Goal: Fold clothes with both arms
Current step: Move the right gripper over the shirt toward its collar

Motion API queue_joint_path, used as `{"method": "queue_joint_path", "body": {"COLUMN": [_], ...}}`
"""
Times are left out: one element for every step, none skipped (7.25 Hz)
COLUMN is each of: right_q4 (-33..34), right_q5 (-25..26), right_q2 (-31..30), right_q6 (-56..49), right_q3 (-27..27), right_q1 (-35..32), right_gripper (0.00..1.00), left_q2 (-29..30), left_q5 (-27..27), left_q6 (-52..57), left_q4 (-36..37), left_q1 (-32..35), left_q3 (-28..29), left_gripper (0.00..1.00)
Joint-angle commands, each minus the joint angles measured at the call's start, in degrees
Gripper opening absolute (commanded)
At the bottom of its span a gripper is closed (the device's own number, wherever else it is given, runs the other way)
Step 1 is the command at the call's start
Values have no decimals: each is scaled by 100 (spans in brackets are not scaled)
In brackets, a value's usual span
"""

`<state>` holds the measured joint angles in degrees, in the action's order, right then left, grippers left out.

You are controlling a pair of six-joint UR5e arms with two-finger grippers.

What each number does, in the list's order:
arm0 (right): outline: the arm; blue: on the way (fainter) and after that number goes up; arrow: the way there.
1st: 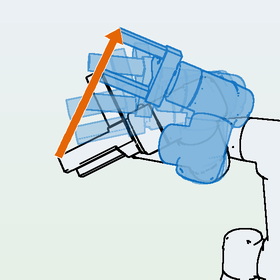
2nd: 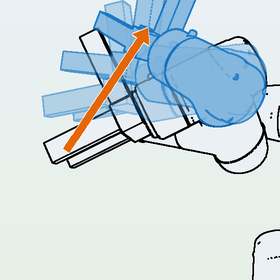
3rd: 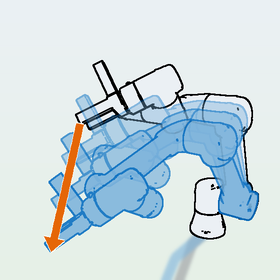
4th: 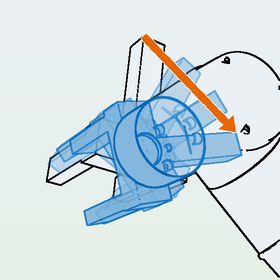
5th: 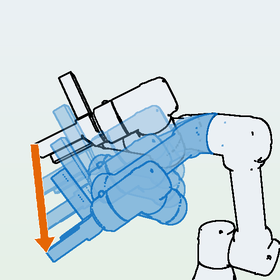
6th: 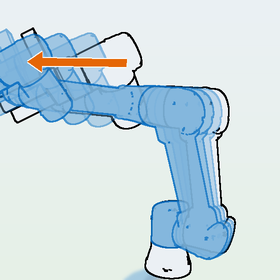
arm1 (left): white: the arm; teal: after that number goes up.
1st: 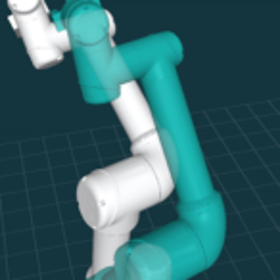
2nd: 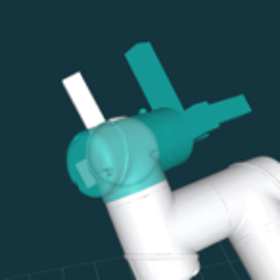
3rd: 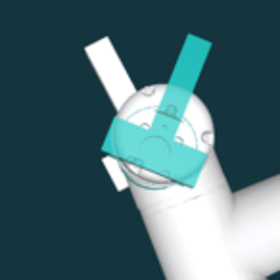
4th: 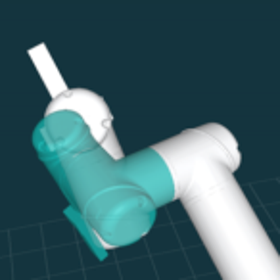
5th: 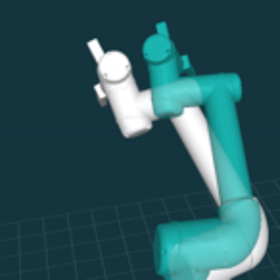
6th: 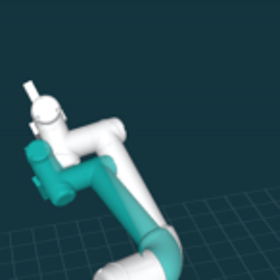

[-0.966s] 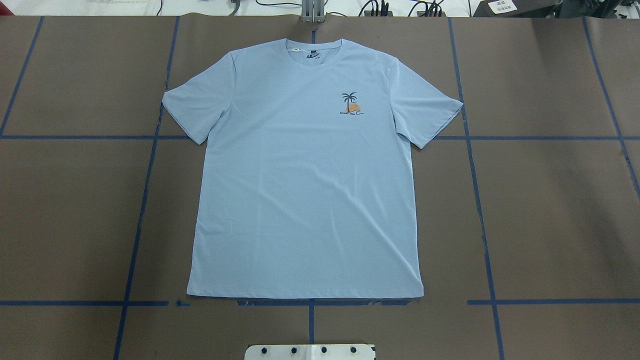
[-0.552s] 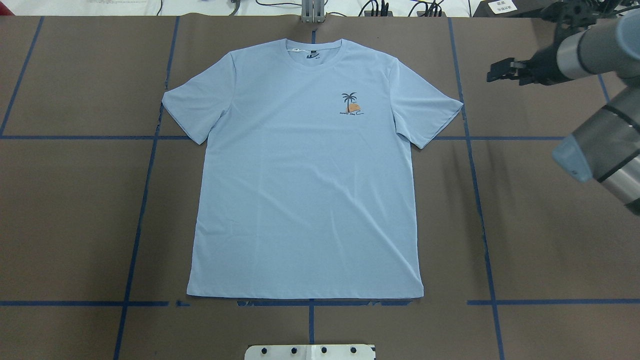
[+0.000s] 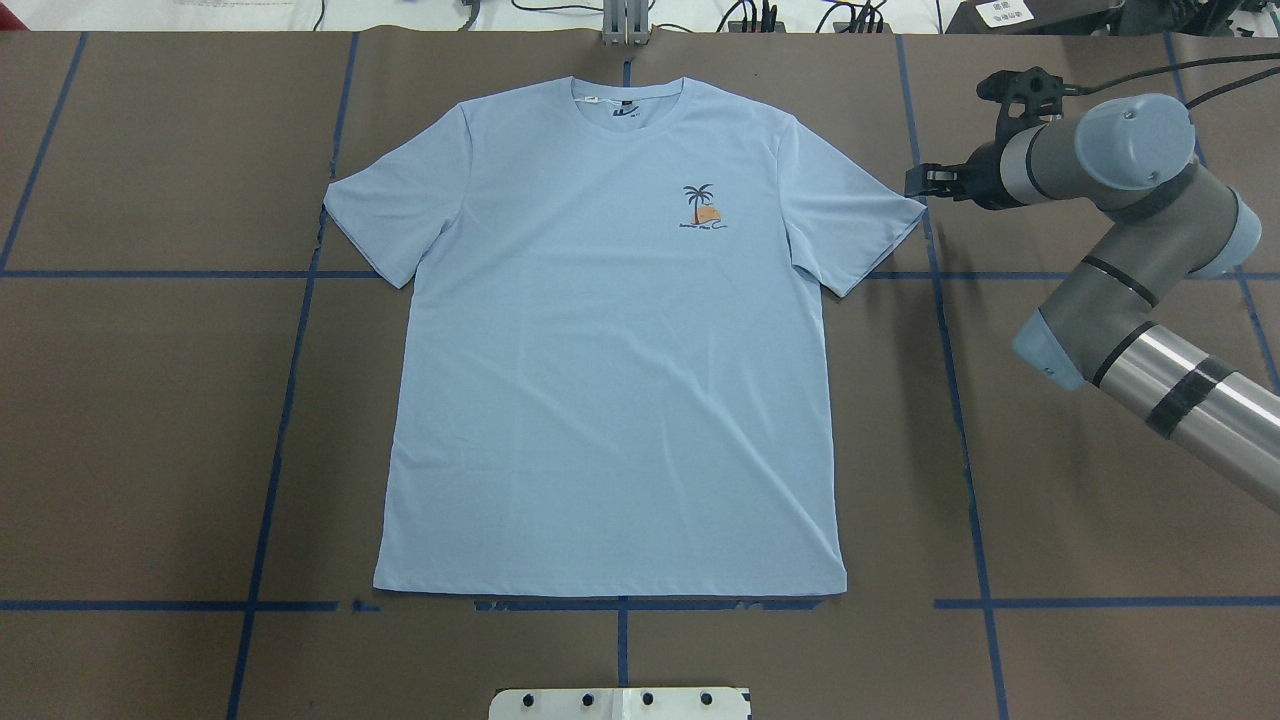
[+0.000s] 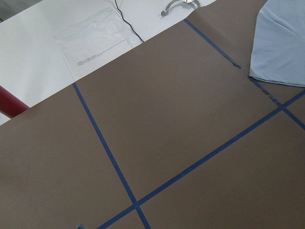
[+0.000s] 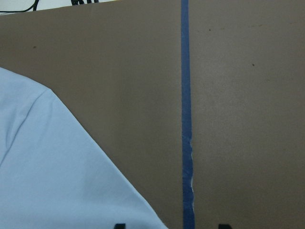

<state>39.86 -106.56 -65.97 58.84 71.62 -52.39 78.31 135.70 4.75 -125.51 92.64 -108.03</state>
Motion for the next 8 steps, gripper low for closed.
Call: {"method": "queue_joint_path", "body": {"right_q4": [-49,-49,-40,-40,-40,-40,-23,256], "right_q5": [197,197,197,197,206,206,206,197], "right_q2": [22,23,23,23,23,23,49,310], "right_q6": [5,-4,-12,-21,-21,-30,-30,40], "right_q3": [-96,-96,-105,-105,-105,-113,-113,-61], "right_q1": [150,159,167,167,167,167,167,159], "right_gripper": [58,50,40,11,0,0,0,0], "left_q2": [0,0,0,0,9,9,9,9], "left_q5": [0,0,0,0,0,0,0,9], "left_q6": [0,0,0,0,0,0,0,0], "left_q4": [0,0,0,0,0,9,0,0], "left_q1": [0,-9,-9,0,-9,0,-9,0], "left_q3": [1,1,1,1,1,1,1,1], "left_gripper": [100,100,100,100,100,100,100,100]}}
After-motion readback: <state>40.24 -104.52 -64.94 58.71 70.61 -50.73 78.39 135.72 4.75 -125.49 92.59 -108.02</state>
